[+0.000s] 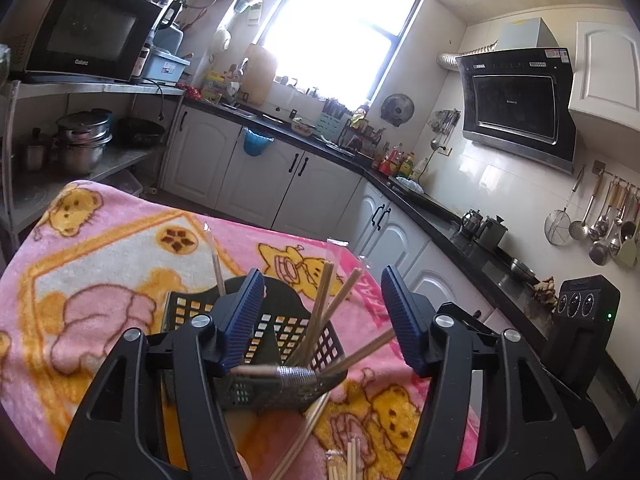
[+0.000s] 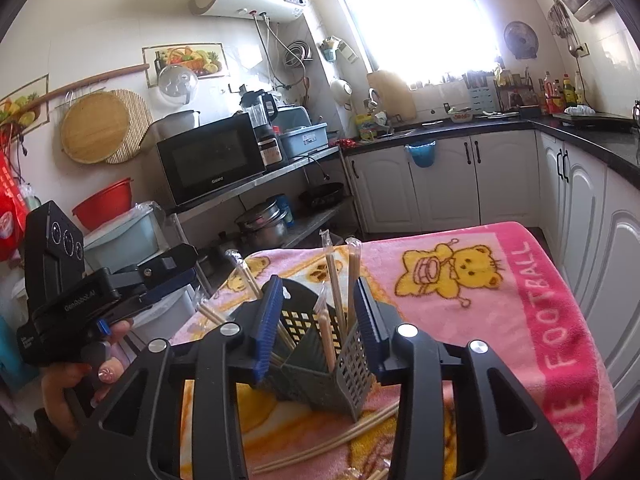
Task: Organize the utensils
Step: 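Move both open tools back over the chopsticks on the blanket, then lower the left tool onto the loose chopsticks and close it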
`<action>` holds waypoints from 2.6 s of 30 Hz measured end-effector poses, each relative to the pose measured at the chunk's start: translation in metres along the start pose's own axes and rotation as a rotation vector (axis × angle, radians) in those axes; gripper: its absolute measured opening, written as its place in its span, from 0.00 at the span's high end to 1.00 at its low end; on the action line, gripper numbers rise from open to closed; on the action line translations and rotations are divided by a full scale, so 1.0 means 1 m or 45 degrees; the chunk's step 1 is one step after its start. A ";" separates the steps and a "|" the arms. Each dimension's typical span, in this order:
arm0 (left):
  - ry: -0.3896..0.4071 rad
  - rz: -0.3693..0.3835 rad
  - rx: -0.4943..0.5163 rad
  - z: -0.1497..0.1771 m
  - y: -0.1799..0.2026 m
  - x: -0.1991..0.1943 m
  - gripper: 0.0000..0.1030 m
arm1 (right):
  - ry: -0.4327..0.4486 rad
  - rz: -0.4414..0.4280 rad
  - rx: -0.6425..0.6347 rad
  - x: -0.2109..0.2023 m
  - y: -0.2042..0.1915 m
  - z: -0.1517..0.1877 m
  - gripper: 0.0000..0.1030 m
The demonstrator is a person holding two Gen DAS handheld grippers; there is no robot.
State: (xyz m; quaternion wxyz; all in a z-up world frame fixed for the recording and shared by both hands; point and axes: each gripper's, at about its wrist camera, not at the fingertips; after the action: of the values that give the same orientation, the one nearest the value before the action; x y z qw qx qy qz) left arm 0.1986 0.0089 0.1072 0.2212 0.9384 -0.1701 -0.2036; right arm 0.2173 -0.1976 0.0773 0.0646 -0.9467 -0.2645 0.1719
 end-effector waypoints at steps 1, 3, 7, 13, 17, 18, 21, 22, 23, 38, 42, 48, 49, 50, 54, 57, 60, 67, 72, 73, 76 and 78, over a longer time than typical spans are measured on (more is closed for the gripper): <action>-0.002 0.002 -0.001 0.001 0.000 -0.002 0.45 | -0.002 0.000 -0.004 -0.002 -0.001 0.001 0.61; -0.007 0.007 -0.003 0.005 0.001 -0.005 0.40 | -0.008 0.008 -0.015 -0.005 -0.003 0.004 0.59; -0.012 0.013 0.004 0.010 0.002 -0.011 0.34 | -0.019 0.020 -0.026 -0.012 -0.005 0.011 0.57; -0.010 -0.001 0.017 0.018 0.003 -0.020 0.18 | -0.033 0.029 -0.033 -0.018 -0.007 0.018 0.53; -0.017 -0.013 0.003 0.022 -0.001 -0.023 0.11 | -0.044 0.034 -0.054 -0.021 -0.010 0.023 0.51; -0.020 -0.019 0.001 0.023 -0.002 -0.023 0.11 | -0.051 0.037 -0.059 -0.021 -0.011 0.025 0.50; -0.031 -0.033 -0.010 0.027 -0.005 -0.024 0.10 | -0.067 0.036 -0.065 -0.021 -0.011 0.030 0.50; -0.035 -0.037 -0.015 0.028 -0.006 -0.024 0.10 | -0.073 0.036 -0.066 -0.021 -0.012 0.031 0.50; -0.042 -0.042 -0.019 0.031 -0.008 -0.024 0.10 | -0.083 0.037 -0.069 -0.020 -0.012 0.033 0.50; -0.144 -0.088 -0.052 0.066 -0.026 -0.028 0.10 | -0.188 0.038 -0.069 -0.014 -0.011 0.060 0.50; -0.193 -0.105 -0.058 0.080 -0.033 -0.026 0.10 | -0.217 0.042 -0.065 -0.012 -0.008 0.068 0.50; -0.256 -0.129 -0.047 0.097 -0.040 -0.023 0.10 | -0.264 0.047 -0.058 -0.008 -0.005 0.079 0.50; -0.263 -0.131 -0.049 0.099 -0.040 -0.023 0.10 | -0.272 0.049 -0.057 -0.008 -0.004 0.081 0.50; -0.272 -0.135 -0.047 0.102 -0.042 -0.022 0.10 | -0.279 0.051 -0.056 -0.007 -0.004 0.083 0.50; -0.290 -0.144 -0.044 0.109 -0.044 -0.020 0.10 | -0.304 0.057 -0.053 -0.006 -0.004 0.091 0.50; -0.306 -0.152 -0.034 0.113 -0.043 -0.019 0.10 | -0.323 0.062 -0.060 -0.005 -0.004 0.095 0.50; -0.328 -0.158 -0.027 0.119 -0.044 -0.016 0.10 | -0.342 0.067 -0.061 -0.005 -0.004 0.100 0.50; -0.377 -0.172 -0.010 0.132 -0.045 -0.010 0.10 | -0.402 0.081 -0.062 -0.001 -0.003 0.115 0.50; -0.401 -0.169 0.047 0.142 -0.040 -0.006 0.10 | -0.465 0.104 -0.059 0.005 0.002 0.128 0.50; -0.413 -0.166 0.054 0.144 -0.039 -0.004 0.10 | -0.476 0.109 -0.054 0.006 0.003 0.131 0.50; -0.450 -0.159 0.060 0.150 -0.039 0.001 0.17 | -0.511 0.128 -0.041 0.011 0.008 0.138 0.50; -0.471 -0.153 0.061 0.154 -0.039 0.004 0.30 | -0.533 0.140 -0.027 0.015 0.012 0.141 0.50</action>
State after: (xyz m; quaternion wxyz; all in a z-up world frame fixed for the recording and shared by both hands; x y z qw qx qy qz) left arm 0.1399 -0.0129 -0.0395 0.1513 0.8984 -0.1563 -0.3814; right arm 0.1840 -0.1955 -0.0611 -0.0112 -0.9040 -0.2221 0.3652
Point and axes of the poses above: each gripper's, at about its wrist camera, not at the fingertips, and x roughly the way its jaws point, y to its right, z to its underside, and after that the axes turned 4 degrees about -x, right-handed
